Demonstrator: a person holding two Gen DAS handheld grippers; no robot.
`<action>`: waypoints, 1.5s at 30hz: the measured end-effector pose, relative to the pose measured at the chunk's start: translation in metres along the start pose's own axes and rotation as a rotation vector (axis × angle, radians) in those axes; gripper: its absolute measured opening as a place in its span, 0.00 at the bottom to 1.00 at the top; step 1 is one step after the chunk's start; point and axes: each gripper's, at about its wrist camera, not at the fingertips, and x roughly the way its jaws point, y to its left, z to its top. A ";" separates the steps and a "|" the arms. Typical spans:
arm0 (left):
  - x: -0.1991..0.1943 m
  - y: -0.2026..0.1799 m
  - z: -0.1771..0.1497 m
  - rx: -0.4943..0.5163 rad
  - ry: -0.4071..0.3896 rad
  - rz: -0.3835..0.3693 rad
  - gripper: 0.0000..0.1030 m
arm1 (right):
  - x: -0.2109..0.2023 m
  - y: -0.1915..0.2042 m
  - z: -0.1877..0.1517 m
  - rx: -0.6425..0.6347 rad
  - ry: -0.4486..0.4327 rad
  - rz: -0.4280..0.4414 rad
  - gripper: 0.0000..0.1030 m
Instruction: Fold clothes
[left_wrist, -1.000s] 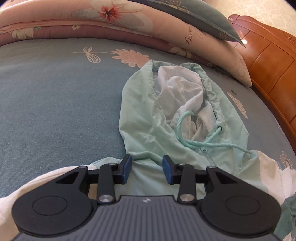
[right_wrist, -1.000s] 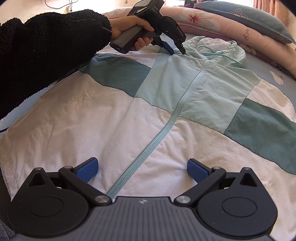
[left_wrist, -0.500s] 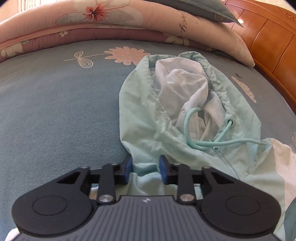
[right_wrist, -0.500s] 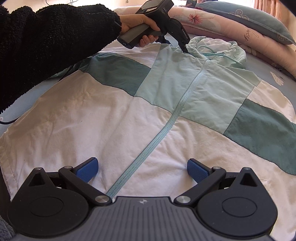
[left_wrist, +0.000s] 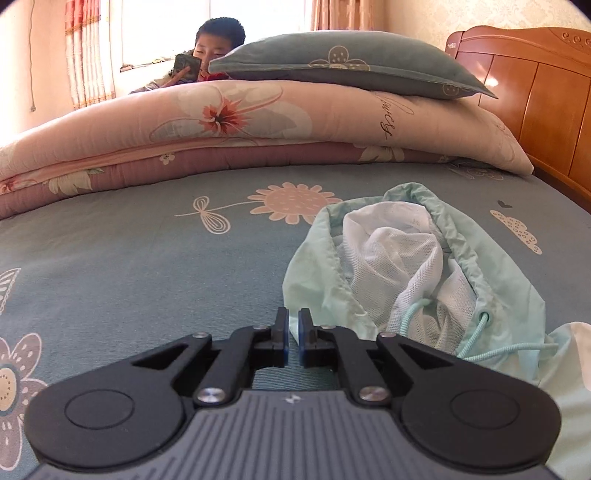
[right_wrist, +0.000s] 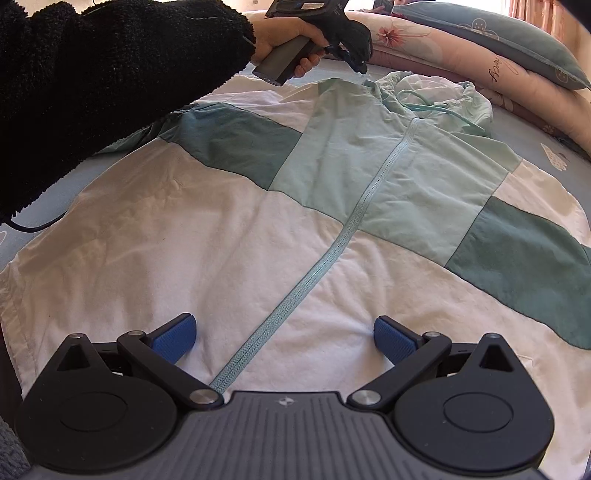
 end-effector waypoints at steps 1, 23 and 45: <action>-0.010 0.004 0.000 -0.015 0.001 -0.040 0.10 | 0.000 0.000 0.000 0.000 0.002 -0.001 1.00; -0.025 0.023 -0.043 -0.137 0.219 -0.157 0.56 | 0.000 -0.001 0.002 0.019 0.003 -0.011 1.00; -0.114 0.026 -0.057 -0.216 0.321 -0.159 0.75 | 0.003 -0.007 0.003 0.044 0.001 -0.018 1.00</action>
